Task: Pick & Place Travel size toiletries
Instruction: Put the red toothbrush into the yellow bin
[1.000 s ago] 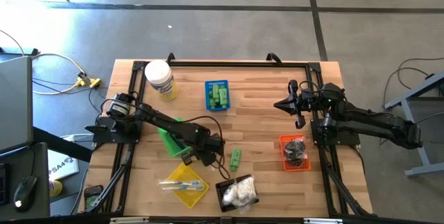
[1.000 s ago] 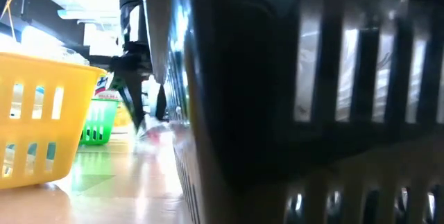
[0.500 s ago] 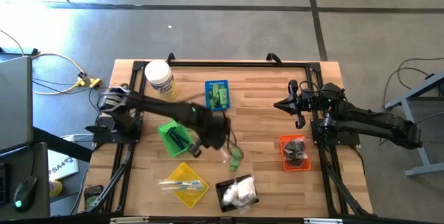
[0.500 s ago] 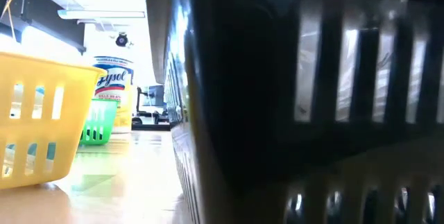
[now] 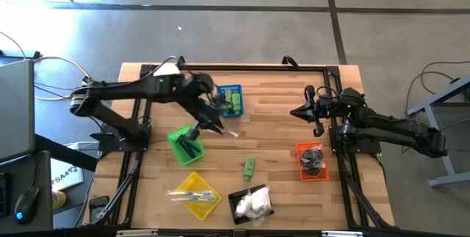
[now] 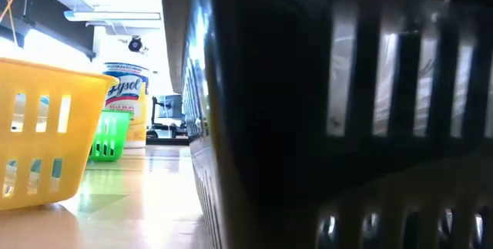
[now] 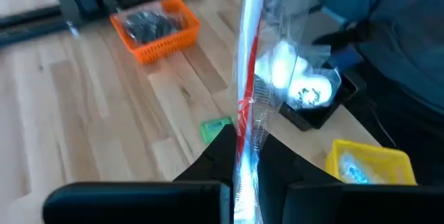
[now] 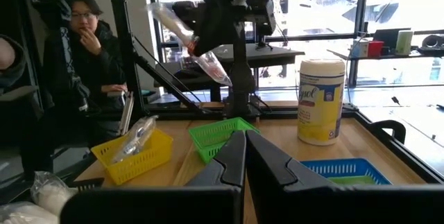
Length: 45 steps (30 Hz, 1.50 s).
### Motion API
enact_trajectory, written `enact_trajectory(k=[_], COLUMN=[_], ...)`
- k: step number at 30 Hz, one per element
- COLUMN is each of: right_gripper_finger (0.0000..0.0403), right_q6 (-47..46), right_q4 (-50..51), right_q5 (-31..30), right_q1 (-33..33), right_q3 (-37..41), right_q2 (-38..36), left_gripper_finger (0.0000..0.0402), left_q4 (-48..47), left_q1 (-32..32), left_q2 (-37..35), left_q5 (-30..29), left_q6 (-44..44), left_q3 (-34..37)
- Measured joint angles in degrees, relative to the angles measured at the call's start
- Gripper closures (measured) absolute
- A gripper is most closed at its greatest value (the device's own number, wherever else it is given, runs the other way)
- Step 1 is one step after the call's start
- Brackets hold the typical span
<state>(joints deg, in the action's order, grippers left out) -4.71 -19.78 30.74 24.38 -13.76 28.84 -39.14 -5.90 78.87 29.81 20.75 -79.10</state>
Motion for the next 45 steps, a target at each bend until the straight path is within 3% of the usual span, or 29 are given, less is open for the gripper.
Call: enact_trajectory(k=[6,13,17,20,23,27,30,34,40,45], right_gripper_finger=[0.0399,0.0399,0.0399,0.0399,0.0399,0.0398,0.0380,0.0316,0.0204,0.0151], right_q6=[0.0,0.2,0.2,0.0,-0.2,-1.5,-1.2,-0.1,2.4,6.5], right_q4=[0.0,-0.2,-2.5,-5.9,-10.8,-19.9,-20.8,-20.8,-20.6,-19.8], right_q5=[-0.2,-0.5,-0.5,-0.5,-0.8,-5.5,-8.3,-9.7,-10.7,-16.0], right_q1=[0.0,0.0,0.0,0.0,-0.4,-3.2,-6.0,-10.1,-14.8,-17.9], right_q3=[0.0,0.0,0.0,0.0,0.0,-0.6,-3.9,-9.1,-17.4,-23.4], right_q2=[0.0,0.6,2.6,5.3,9.5,16.9,21.9,28.3,37.0,42.0], left_gripper_finger=[0.0381,0.0381,0.0381,0.0381,0.0381,0.0381,0.0381,0.0381,0.0381,0.0381], left_q4=[12.0,43.6,61.1,68.6,70.4,75.6,80.3,83.7,83.6,83.7], left_q1=[-0.4,0.2,3.0,5.0,6.1,6.3,6.3,6.3,6.3,6.2], left_q2=[-10.9,-24.9,-30.3,-32.0,-31.9,-30.6,-29.7,-27.5,-19.7,-13.8], left_q5=[3.1,5.5,-1.0,-8.9,-14.4,-16.3,-18.5,-22.6,-23.6,-26.0], left_q6=[-3.1,-14.6,-17.8,-18.9,-19.0,-17.6,-16.1,-14.6,-11.4,-8.9], left_q3=[14.4,38.7,50.3,55.1,56.1,56.1,56.1,55.5,49.3,42.9])
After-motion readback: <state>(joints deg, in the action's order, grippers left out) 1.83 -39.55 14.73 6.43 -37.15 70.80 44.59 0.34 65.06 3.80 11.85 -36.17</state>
